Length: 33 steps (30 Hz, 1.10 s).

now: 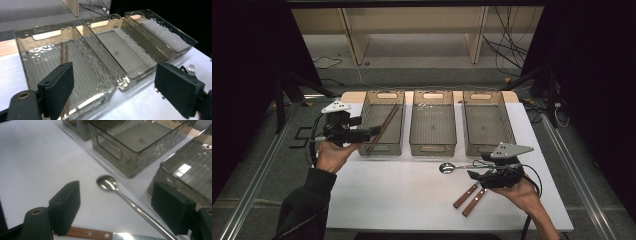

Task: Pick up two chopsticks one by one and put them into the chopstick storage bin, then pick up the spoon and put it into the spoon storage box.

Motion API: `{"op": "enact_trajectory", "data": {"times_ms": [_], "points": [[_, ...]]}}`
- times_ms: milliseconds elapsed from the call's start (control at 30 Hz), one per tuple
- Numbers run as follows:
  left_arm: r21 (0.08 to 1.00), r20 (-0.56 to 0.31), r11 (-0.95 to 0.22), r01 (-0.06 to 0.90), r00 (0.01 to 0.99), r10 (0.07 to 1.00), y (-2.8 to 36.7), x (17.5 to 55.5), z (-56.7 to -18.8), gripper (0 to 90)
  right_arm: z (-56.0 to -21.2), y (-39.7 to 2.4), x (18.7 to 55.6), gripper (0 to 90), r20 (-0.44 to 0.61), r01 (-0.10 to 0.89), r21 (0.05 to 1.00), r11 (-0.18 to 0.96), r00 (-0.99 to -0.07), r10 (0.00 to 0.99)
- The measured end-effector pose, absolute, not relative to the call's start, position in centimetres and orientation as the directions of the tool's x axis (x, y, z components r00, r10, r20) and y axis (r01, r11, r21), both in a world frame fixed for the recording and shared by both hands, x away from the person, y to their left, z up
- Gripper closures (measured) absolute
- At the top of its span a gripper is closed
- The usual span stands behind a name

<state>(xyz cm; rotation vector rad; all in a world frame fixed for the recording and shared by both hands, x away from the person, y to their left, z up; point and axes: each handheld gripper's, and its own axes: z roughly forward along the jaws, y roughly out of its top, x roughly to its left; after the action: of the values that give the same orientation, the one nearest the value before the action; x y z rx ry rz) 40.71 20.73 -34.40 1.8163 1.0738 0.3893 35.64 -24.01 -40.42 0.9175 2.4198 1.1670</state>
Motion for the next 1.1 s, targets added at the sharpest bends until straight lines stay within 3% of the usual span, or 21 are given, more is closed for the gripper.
{"op": "enact_trajectory", "data": {"times_ms": [667,1100], "points": [[0.899,-0.211,-0.071,0.433,0.568,0.795,22.6,34.4,-39.2,11.7,-42.3,-22.8,39.0,26.0,-0.066,0.44,0.641,0.628,-0.784,0.617],[0.899,-0.206,-0.079,0.43,0.575,0.792,22.0,32.5,-41.1,11.7,-42.7,-22.9,39.4,27.0,-0.067,0.461,0.622,0.633,-0.774,0.63]]}}
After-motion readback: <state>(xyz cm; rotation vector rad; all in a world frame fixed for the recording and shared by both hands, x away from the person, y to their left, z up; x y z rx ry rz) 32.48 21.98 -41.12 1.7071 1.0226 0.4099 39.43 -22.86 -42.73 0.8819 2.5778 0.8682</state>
